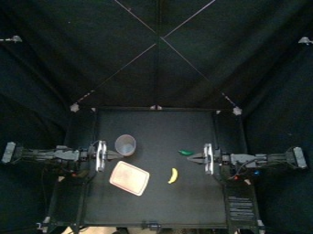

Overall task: Pick the green pepper then place it in the grey bowl
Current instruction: Pick the green pepper

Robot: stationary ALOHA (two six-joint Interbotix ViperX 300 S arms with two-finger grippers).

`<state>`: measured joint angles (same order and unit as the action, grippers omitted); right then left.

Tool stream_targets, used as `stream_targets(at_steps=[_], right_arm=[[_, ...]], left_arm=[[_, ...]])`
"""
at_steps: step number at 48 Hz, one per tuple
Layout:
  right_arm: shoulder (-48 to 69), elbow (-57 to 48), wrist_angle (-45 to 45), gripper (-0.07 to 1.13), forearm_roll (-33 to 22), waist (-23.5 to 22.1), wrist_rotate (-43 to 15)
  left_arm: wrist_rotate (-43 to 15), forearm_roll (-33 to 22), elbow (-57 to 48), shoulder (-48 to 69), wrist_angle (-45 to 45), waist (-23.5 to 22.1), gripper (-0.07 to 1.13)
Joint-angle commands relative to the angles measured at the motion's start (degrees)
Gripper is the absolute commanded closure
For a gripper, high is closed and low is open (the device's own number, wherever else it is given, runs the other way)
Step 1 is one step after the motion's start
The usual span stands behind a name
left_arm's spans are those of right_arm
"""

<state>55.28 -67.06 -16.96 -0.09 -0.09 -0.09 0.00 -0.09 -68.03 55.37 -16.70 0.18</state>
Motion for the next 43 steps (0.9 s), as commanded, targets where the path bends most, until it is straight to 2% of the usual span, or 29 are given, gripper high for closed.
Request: stream_targets(at_steps=[1,8,19,23,28,33,37,43], right_arm=[[-1.32,-0.26,0.26,0.97,0.79,-0.09,-0.62],[-3.69,-0.88,5.01,0.97,2.81,-1.76,-1.76],[-9.05,-0.7,17.05,0.96,3.87,-5.89,-1.76],[-10.55,-0.53,18.37,0.91,3.96,-6.94,-1.76],[-11.95,-0.26,18.37,0.76,4.22,-8.26,-1.85],[-12.57,-0.18,18.37,0.54,4.57,-9.93,-1.93],[-12.83,-0.35,18.37,0.31,5.27,-11.34,-1.93],[-12.83,-0.53,18.63,0.08,6.24,-12.57,-1.85]], left_arm=[[0.35,-2.72,0.79,-0.53,0.18,0.0,0.95],[0.0,-5.1,0.7,-0.44,3.25,0.62,0.94],[0.0,-5.27,1.49,-0.44,11.69,4.22,0.94],[0.0,-5.27,1.93,-0.53,13.27,5.01,0.94],[0.0,-5.1,2.37,-0.44,13.62,5.19,0.94],[0.0,-5.1,2.64,-0.53,13.54,5.19,0.94],[0.0,-5.19,2.64,-0.53,13.62,5.19,0.94],[0.0,-5.27,2.64,-0.53,13.62,5.19,0.94]])
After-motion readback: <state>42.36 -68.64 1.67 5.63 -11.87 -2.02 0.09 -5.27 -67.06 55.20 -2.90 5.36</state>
